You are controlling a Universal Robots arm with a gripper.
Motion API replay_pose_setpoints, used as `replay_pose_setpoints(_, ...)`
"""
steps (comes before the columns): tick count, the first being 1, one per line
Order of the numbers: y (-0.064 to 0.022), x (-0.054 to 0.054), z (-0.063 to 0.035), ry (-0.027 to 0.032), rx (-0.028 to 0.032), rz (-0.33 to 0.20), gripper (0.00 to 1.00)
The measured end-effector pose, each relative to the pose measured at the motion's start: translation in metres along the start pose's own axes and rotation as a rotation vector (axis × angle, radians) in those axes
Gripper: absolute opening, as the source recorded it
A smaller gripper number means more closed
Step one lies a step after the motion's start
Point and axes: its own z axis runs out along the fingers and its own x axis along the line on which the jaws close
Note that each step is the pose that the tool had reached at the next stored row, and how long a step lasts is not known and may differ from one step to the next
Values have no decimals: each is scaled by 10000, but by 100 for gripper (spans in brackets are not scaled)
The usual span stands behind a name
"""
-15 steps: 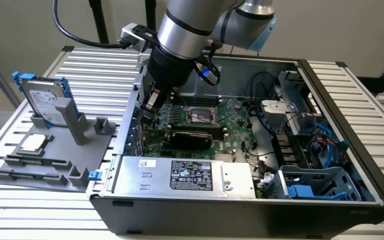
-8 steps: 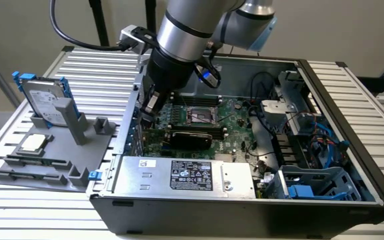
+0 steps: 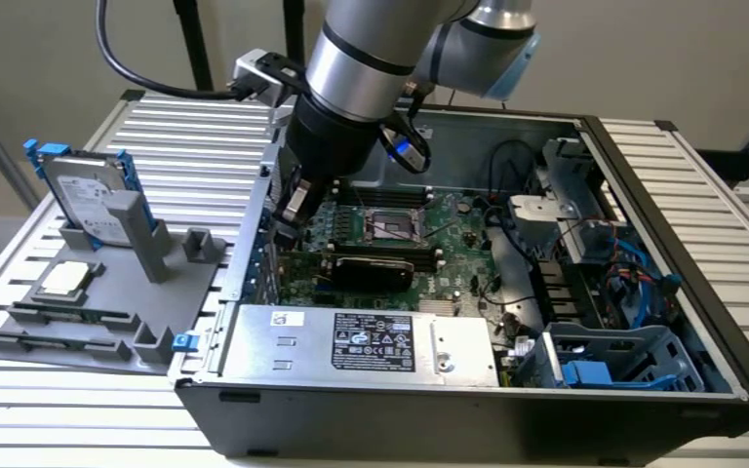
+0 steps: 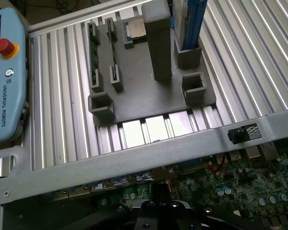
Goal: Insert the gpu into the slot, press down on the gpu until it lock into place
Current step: 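Press down on the gpu until it lock into place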
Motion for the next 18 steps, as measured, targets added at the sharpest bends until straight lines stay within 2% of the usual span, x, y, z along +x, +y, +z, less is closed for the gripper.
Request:
replay_pose_setpoints(8,13,-39,0,-35,-15,98,11)
replay_pose_setpoints(18,24,-71,-1,-36,-16,105,11)
